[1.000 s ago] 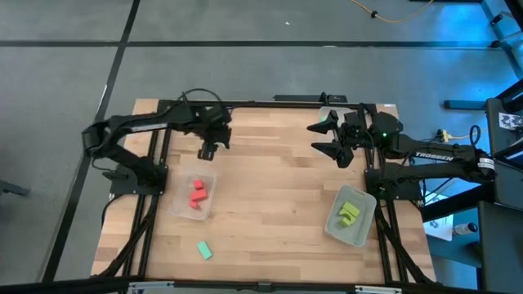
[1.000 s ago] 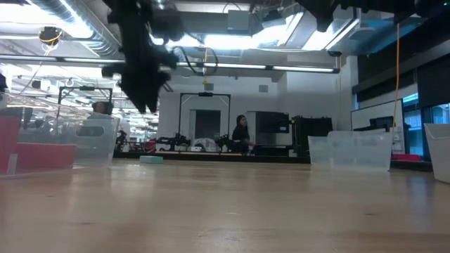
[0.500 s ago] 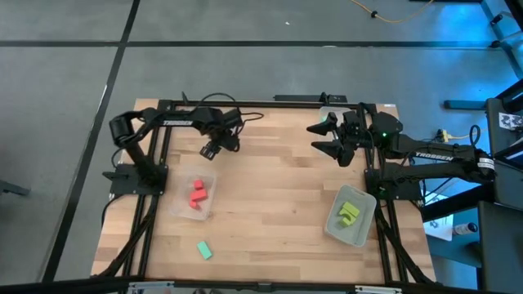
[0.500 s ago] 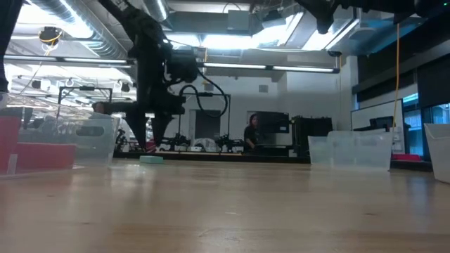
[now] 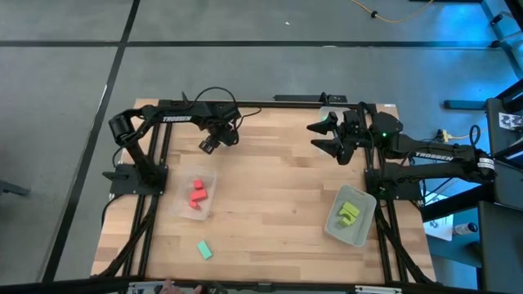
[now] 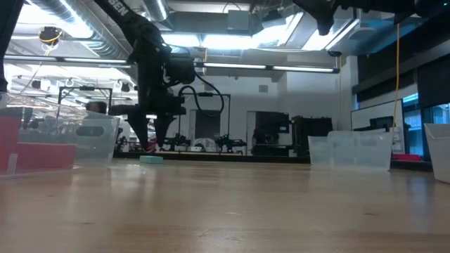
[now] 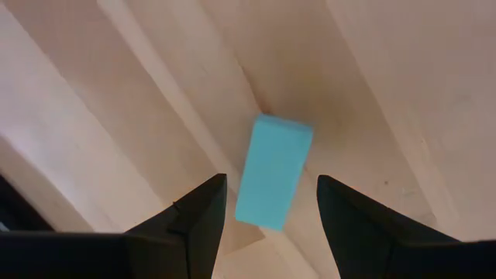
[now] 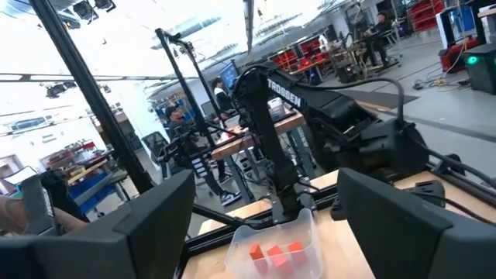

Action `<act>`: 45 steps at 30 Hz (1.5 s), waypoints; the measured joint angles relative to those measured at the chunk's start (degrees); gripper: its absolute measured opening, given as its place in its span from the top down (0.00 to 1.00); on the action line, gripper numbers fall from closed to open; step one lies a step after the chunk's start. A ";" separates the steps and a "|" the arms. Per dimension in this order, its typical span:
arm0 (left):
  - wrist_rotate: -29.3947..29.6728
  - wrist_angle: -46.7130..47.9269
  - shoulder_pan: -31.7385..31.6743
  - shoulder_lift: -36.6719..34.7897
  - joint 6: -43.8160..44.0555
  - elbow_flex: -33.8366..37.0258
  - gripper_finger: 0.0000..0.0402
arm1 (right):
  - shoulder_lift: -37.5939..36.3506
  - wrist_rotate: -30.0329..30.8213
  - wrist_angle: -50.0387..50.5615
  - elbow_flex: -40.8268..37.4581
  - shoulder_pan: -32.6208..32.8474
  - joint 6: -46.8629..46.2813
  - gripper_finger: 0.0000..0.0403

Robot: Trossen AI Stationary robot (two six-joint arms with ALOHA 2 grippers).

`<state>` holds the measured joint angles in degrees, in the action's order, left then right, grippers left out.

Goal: Sort & place blocks by color
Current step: Put the top light blue block into the top transparent bin

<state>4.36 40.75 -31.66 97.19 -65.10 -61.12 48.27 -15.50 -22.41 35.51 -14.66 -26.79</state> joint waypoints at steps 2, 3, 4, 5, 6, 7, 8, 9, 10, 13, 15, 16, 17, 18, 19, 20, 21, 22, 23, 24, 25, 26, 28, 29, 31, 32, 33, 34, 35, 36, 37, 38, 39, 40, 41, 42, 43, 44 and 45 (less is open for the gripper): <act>-0.89 0.00 -0.09 0.00 0.00 0.01 0.52 | 0.00 0.04 -0.02 0.00 0.00 0.09 0.21; -1.13 0.03 -0.11 0.00 0.00 0.00 0.52 | 0.00 0.03 -0.02 0.01 0.00 0.09 0.21; -1.11 0.06 -0.11 0.00 0.02 0.00 0.52 | 0.00 0.02 -0.02 0.00 0.00 0.10 0.21; -1.11 0.04 -0.21 0.00 0.02 0.00 0.52 | 0.00 0.02 -0.02 0.00 0.00 0.11 0.21; -1.11 0.06 -0.34 0.00 0.00 0.00 0.52 | 0.00 0.02 -0.02 0.00 0.00 0.11 0.21; -1.09 0.04 -0.37 0.00 0.00 0.00 0.52 | 0.00 0.02 -0.02 0.00 0.00 0.11 0.21; -1.09 -0.01 -0.41 0.00 0.00 0.00 0.52 | 0.00 0.02 -0.02 0.00 0.00 0.13 0.21; -1.09 -0.02 -0.44 0.00 0.00 0.00 0.52 | 0.00 0.02 -0.02 0.00 0.00 0.13 0.21; -1.11 -0.07 -0.48 0.00 0.00 0.00 0.52 | 0.00 0.02 -0.02 0.00 0.00 0.12 0.21; -1.37 -0.31 -0.48 0.00 0.00 0.00 0.52 | 0.00 0.02 -0.02 0.00 0.00 0.07 0.21; -1.81 -0.31 -0.48 0.00 0.00 0.01 0.52 | 0.00 0.02 -0.04 0.00 0.00 0.02 0.21; -2.06 -0.31 -0.48 0.00 -0.02 0.00 0.52 | 0.00 0.02 -0.02 0.00 0.00 -0.02 0.21; -2.19 -0.31 -0.48 0.00 -0.02 0.00 0.52 | 0.00 0.02 -0.03 0.00 0.00 -0.02 0.21; -2.23 -0.31 -0.48 0.00 -0.02 0.00 0.52 | 0.00 0.02 -0.03 0.00 0.00 -0.03 0.21; -2.33 -0.31 -0.48 0.00 -0.02 0.01 0.52 | 0.00 0.02 -0.02 0.01 0.00 -0.05 0.21; -2.41 -0.31 -0.48 0.00 -0.02 0.01 0.52 | 0.00 0.02 -0.02 0.01 0.00 -0.09 0.21; -2.48 -0.31 -0.48 0.00 -0.03 0.02 0.52 | 0.00 0.02 -0.02 0.00 0.00 -0.09 0.21; -2.58 -0.32 -0.48 0.00 -0.14 0.00 0.52 | 0.00 0.02 -0.02 0.00 0.00 -0.11 0.21; -2.58 -0.33 -0.48 0.00 -0.58 0.00 0.52 | 0.00 0.02 -0.02 0.00 0.00 -0.11 0.21; -2.58 -0.33 -0.48 0.02 -1.39 0.00 0.52 | 0.00 0.04 -0.02 0.00 0.00 -0.13 0.21; -2.60 -0.35 -0.48 0.20 -2.01 0.00 0.52 | 0.00 0.04 -0.02 0.00 0.00 -0.13 0.21; -2.60 -0.40 -0.48 0.53 -2.72 0.00 0.52 | 0.00 0.04 -0.02 0.00 0.00 -0.14 0.21; -2.42 -0.33 -0.59 1.46 -2.97 0.00 0.52 | 0.00 0.02 -0.03 0.00 0.00 -0.15 0.21; -2.44 -0.39 -0.69 1.96 -2.98 0.00 0.52 | 0.00 0.04 -0.03 0.00 0.00 -0.15 0.21; -2.38 -0.48 -0.72 3.45 -3.04 0.00 0.52 | 0.00 0.04 -0.04 0.00 0.00 -0.15 0.21; -2.26 -0.68 -0.72 4.25 -3.04 0.02 0.52 | 0.00 0.08 -0.02 0.00 0.00 -0.15 0.21; -1.91 -1.28 -0.70 4.85 -3.01 0.02 0.52 | 0.00 0.43 -0.04 0.00 0.00 -0.17 0.21; -1.75 -1.99 -0.70 5.31 -2.98 0.02 0.52 | 0.00 0.77 -0.04 0.00 0.00 -0.16 0.21; -1.73 -2.40 -0.70 5.70 -2.84 0.02 0.52 | 0.00 0.89 -0.04 0.00 0.00 -0.16 0.21; -1.96 -2.67 -0.70 5.80 -2.77 0.02 0.52 | 0.00 0.90 -0.04 0.00 0.00 -0.17 0.21; -2.38 -3.20 -0.70 5.80 -2.77 0.02 0.52 | 0.00 0.91 -0.04 0.00 0.00 -0.17 0.21; -2.49 -4.15 -0.70 5.75 -2.77 0.02 0.52 | 0.00 0.91 -0.04 0.00 0.00 -0.17 0.21; -2.52 -4.94 -0.70 5.75 -2.75 0.02 0.52 | 0.00 0.91 -0.04 0.00 0.00 -0.17 0.21; -2.51 -5.09 -0.70 5.75 -2.75 0.02 0.52 | 0.00 0.91 -0.04 0.00 0.00 -0.17 0.21; -2.48 -4.97 -0.78 5.75 -2.76 0.02 0.52 | 0.00 0.91 -0.04 0.00 0.00 -0.17 0.21; -2.50 -4.69 -0.95 5.75 -2.80 0.02 0.52 | 0.00 0.91 -0.05 0.00 0.00 -0.17 0.21; -2.49 -4.31 -1.05 5.75 -2.78 0.02 0.52 | 0.00 0.93 -0.04 0.00 0.00 -0.17 0.21; -2.51 -3.81 -1.07 5.75 -2.75 0.02 0.52 | 0.00 0.94 -0.04 0.00 0.00 -0.17 0.21; -2.51 -3.42 -1.09 5.75 -2.69 0.02 0.52 | 0.00 0.94 -0.06 0.00 0.00 -0.17 0.21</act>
<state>1.85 37.34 -32.75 102.94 -67.79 -61.10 48.27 -14.57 -22.47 35.51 -14.66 -26.96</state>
